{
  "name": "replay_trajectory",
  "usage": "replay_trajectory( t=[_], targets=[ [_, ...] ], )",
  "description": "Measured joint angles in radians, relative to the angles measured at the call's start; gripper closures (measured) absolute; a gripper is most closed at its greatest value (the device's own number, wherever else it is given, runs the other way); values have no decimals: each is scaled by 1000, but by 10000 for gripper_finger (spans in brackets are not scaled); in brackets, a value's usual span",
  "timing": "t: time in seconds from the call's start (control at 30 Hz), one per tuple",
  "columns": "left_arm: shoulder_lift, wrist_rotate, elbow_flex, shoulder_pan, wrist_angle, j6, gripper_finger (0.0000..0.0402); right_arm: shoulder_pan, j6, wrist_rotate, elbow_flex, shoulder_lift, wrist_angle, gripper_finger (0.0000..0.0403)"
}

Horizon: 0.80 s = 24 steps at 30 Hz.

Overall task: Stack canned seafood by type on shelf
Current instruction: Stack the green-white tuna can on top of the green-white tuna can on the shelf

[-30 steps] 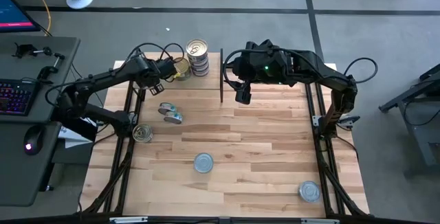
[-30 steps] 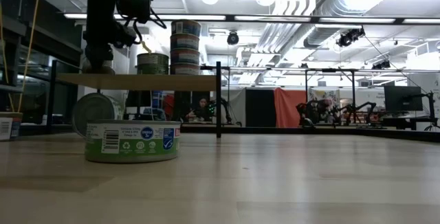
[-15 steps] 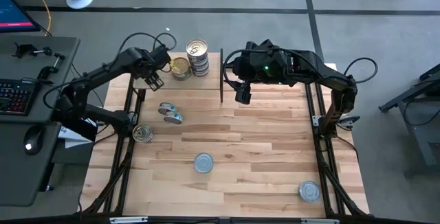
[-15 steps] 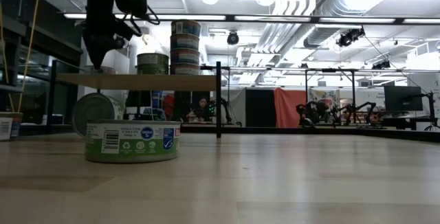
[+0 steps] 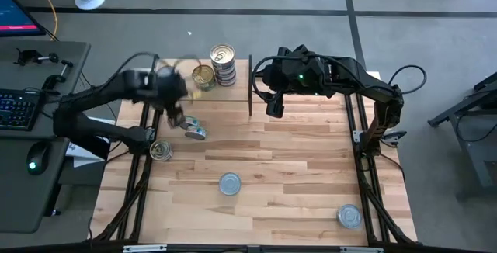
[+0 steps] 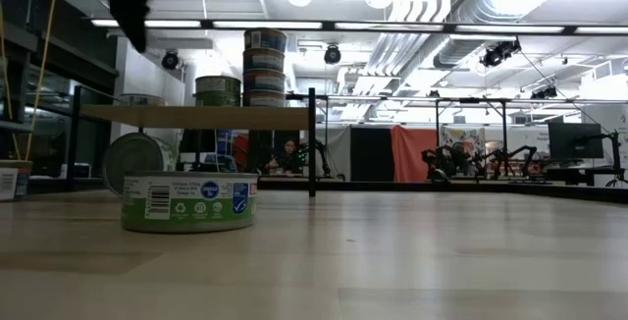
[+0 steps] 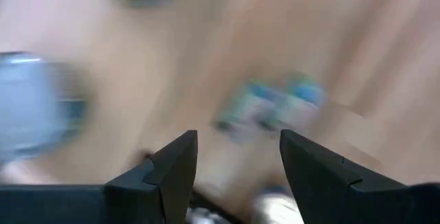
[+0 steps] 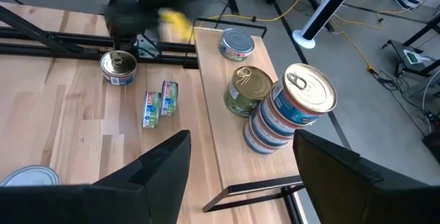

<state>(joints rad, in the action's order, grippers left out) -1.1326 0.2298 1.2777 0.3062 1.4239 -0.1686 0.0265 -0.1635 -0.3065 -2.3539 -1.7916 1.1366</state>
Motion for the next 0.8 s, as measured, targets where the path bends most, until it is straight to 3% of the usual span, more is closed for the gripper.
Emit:
replay_trajectory(
  t=[0.13,0.27,0.4,0.63,0.8],
  targets=[
    [58,-46,-113,-221,-69,-22,202,0,-1,0,0,0,0,155],
    [34,-47,-249,-326,-193,142,202,0,-1,0,0,0,6,155],
    [-43,4,-304,-316,-299,277,201,0,6,0,0,0,17,155],
    [-168,-72,-304,-254,-390,346,199,0,6,1,0,0,35,155],
    [-242,-84,-305,-191,-391,381,171,0,6,2,0,0,34,155]
  ],
)
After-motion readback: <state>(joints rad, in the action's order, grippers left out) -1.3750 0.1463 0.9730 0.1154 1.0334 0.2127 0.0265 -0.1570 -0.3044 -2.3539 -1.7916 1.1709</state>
